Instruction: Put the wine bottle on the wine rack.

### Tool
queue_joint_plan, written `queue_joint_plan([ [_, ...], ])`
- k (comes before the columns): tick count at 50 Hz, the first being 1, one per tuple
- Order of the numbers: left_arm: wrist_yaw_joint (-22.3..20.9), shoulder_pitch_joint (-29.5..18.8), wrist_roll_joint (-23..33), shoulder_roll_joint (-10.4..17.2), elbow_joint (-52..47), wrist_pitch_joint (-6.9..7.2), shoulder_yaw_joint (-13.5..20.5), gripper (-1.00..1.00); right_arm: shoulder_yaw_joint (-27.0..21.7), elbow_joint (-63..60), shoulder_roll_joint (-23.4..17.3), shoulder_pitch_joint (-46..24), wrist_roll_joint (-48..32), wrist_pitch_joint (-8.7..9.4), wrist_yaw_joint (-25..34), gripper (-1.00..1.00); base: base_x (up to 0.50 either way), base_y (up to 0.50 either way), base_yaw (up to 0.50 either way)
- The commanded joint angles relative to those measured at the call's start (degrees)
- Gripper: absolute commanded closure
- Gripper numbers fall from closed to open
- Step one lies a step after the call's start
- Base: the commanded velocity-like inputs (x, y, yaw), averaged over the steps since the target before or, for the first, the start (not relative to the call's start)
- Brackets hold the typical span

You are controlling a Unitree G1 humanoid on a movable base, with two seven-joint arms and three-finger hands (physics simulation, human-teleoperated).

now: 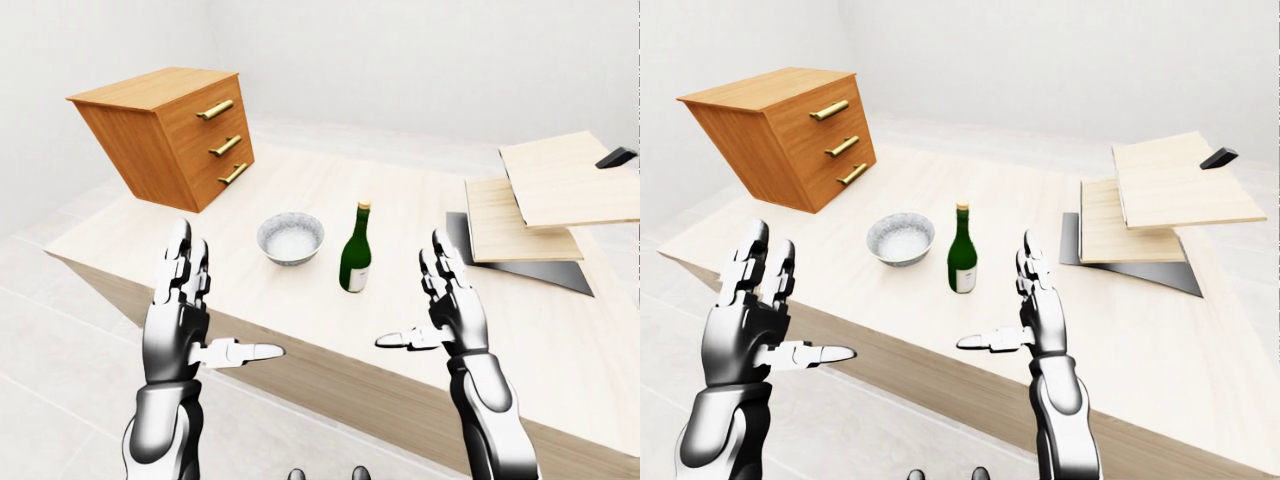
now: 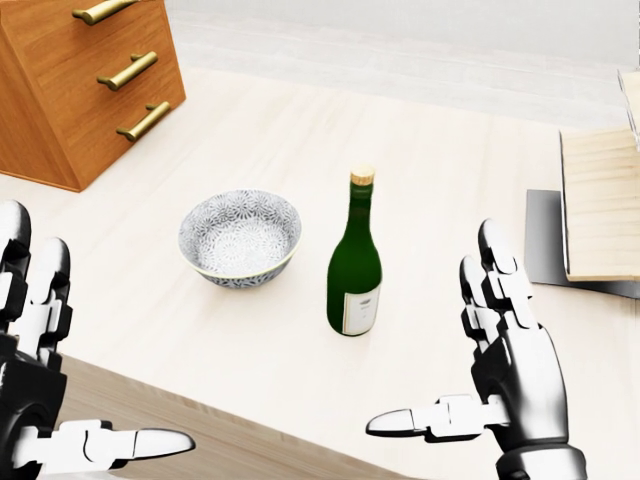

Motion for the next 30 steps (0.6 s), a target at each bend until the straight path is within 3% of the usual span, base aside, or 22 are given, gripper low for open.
queue_joint_plan([
  [1, 0.6, -0.3, 0.3, 0.1, -1.7, 0.0, -1.1, -1.0, 0.4, -1.5, -0.1, 1.1, 0.7, 0.0, 0.9, -1.0, 0.18, -0.47, 0.0],
  [8, 0.3, 1.3, 0.2, 0.0, -2.0, 0.0, -1.2, -1.0, 0.8, -0.3, -0.1, 1.4, 1.3, 0.0, 1.7, -1.0, 0.17, -0.46, 0.0],
  [13, -0.1, 1.4, -0.5, 0.1, -2.7, 0.0, -0.5, -1.0, 0.1, 0.7, 0.0, 0.8, 1.1, 0.0, 0.8, -1.0, 0.0, 0.0, 0.05],
  [24, -0.3, 0.9, -0.2, 0.0, -1.5, 0.0, -0.5, -1.0, 0.8, 1.8, 0.1, -0.5, 0.5, 0.0, 0.2, -1.0, 0.0, 0.0, 0.48],
  [30, -0.3, 0.5, -0.4, 0.1, -1.9, 0.0, -0.1, -1.0, 0.7, 1.8, 0.0, -1.4, 1.1, 0.0, 0.1, -1.0, 0.0, 0.0, 0.0],
])
